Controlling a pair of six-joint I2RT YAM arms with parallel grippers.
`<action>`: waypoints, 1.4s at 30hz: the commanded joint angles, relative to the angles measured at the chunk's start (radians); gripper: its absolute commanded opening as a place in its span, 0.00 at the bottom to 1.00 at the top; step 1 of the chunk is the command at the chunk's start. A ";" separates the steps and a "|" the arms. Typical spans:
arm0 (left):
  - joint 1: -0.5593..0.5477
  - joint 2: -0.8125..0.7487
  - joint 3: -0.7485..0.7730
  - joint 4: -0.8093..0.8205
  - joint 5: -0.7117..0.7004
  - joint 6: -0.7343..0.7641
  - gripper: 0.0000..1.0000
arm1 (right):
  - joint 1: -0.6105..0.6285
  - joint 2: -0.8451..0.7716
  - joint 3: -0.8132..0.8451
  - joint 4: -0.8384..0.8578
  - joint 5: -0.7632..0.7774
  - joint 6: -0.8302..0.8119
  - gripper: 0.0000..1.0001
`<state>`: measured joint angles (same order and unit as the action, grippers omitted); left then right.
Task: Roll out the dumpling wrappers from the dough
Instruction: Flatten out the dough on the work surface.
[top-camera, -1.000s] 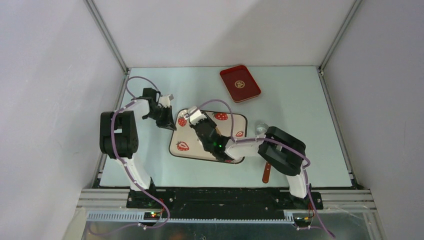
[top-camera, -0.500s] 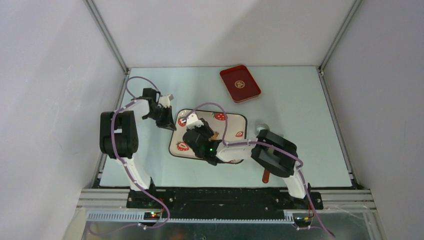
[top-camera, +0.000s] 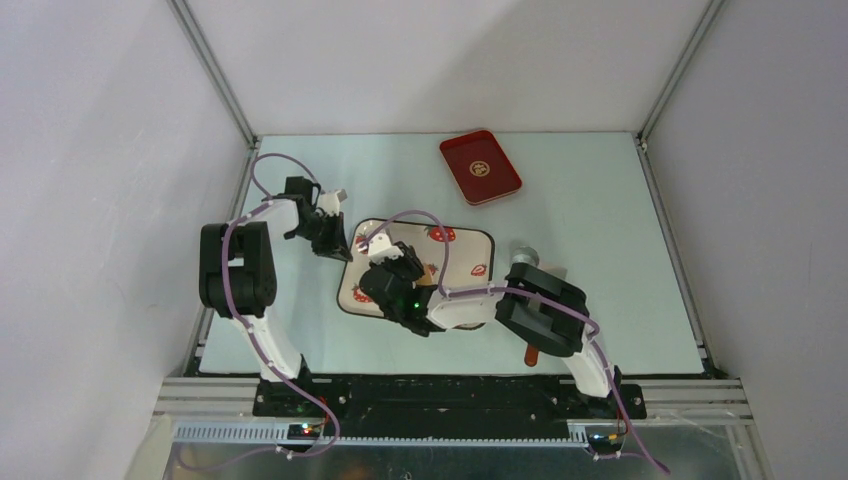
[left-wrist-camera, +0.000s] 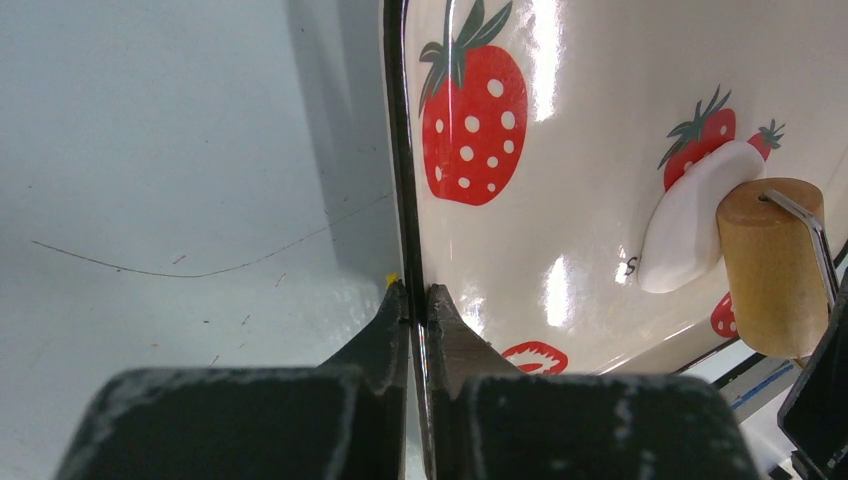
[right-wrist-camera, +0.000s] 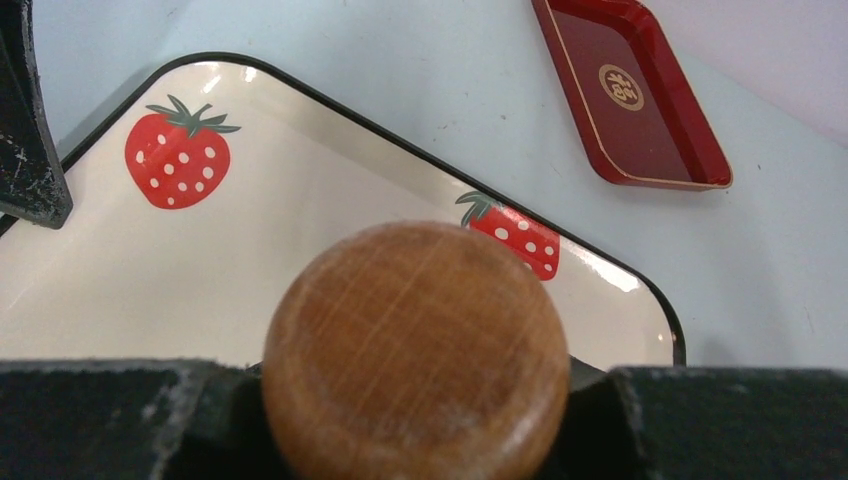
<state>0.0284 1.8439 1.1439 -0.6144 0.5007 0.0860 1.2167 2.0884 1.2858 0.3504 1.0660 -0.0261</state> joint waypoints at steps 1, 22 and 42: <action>0.001 -0.049 -0.006 0.022 0.028 0.015 0.00 | 0.044 0.060 0.007 0.000 -0.049 0.074 0.00; 0.001 -0.043 -0.006 0.022 0.022 0.013 0.00 | 0.135 0.118 -0.090 0.419 -0.079 -0.246 0.00; 0.001 -0.029 -0.001 0.024 0.017 0.013 0.00 | 0.160 0.119 -0.163 0.576 -0.201 -0.388 0.00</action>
<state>0.0338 1.8423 1.1412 -0.6106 0.4980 0.0872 1.3296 2.1624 1.1595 0.8234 1.0180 -0.4591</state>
